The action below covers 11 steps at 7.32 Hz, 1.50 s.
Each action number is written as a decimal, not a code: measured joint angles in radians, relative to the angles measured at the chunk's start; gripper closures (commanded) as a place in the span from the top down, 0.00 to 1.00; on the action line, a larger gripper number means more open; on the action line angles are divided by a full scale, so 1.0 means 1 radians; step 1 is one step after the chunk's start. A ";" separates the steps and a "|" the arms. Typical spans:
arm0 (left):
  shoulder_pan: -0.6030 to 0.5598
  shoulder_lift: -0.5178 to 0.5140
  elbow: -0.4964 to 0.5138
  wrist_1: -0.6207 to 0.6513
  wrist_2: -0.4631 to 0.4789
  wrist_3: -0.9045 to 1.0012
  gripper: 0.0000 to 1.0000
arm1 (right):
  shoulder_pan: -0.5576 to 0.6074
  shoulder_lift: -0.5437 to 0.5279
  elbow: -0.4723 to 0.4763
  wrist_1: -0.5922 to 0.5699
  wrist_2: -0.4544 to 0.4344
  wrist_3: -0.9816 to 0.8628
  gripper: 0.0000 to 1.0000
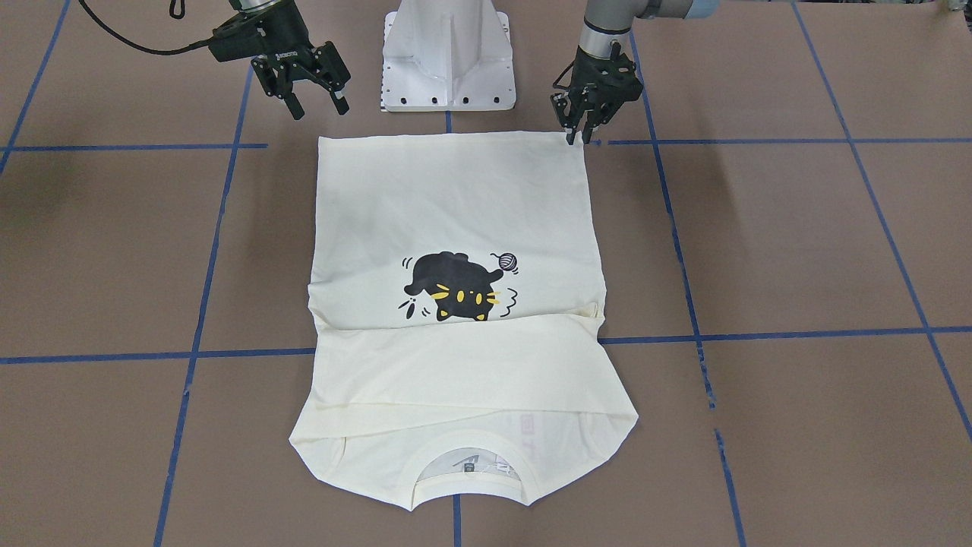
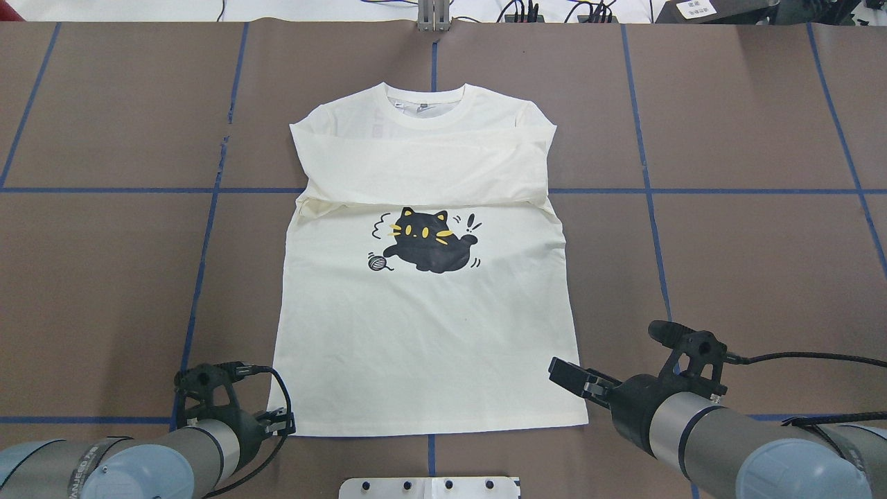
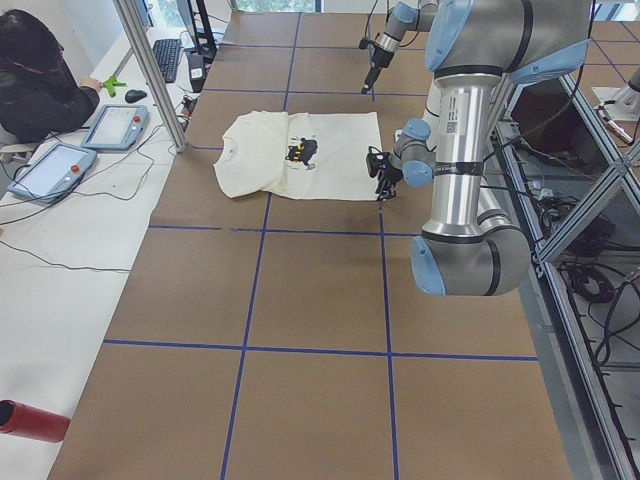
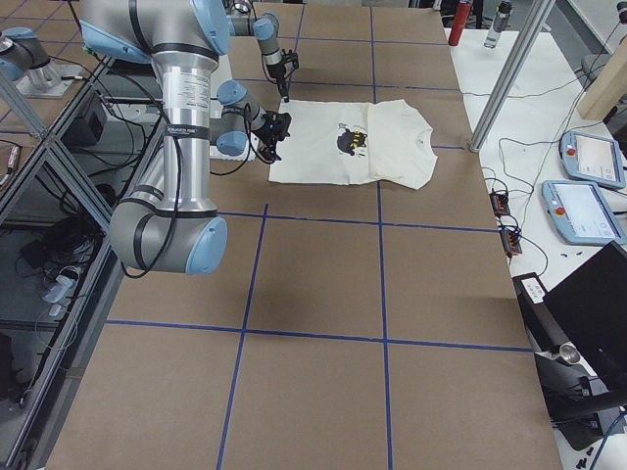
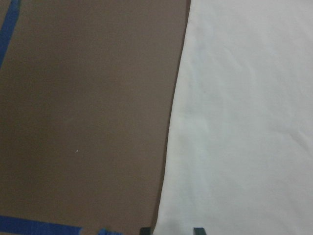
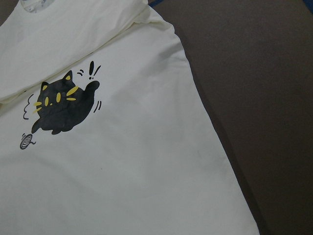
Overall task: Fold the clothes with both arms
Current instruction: 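Close both grippers on the hem corners nearest the robot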
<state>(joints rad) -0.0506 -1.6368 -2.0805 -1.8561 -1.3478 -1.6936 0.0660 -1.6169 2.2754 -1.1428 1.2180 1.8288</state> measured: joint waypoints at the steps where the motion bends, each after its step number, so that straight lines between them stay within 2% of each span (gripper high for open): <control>1: 0.000 0.003 0.000 0.000 0.000 0.000 0.38 | -0.001 0.000 0.000 0.000 0.000 0.000 1.00; 5: 0.005 0.004 -0.001 0.002 0.000 0.001 0.38 | -0.001 0.000 -0.001 0.000 0.000 0.000 1.00; 7: 0.015 0.005 -0.001 0.002 -0.001 0.000 0.33 | -0.002 0.000 -0.001 0.000 0.000 0.000 1.00; 8: 0.020 0.005 -0.001 0.002 -0.001 0.000 0.20 | -0.002 0.000 -0.001 0.000 0.000 0.000 1.00; 9: 0.024 0.005 -0.001 0.002 -0.001 0.000 0.00 | -0.002 0.000 -0.001 0.000 0.000 0.000 1.00; 11: 0.027 0.005 -0.001 0.002 0.000 0.000 0.00 | -0.002 0.000 -0.001 0.000 0.000 0.000 1.00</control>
<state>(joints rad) -0.0239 -1.6319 -2.0816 -1.8546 -1.3481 -1.6935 0.0644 -1.6168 2.2744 -1.1428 1.2180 1.8285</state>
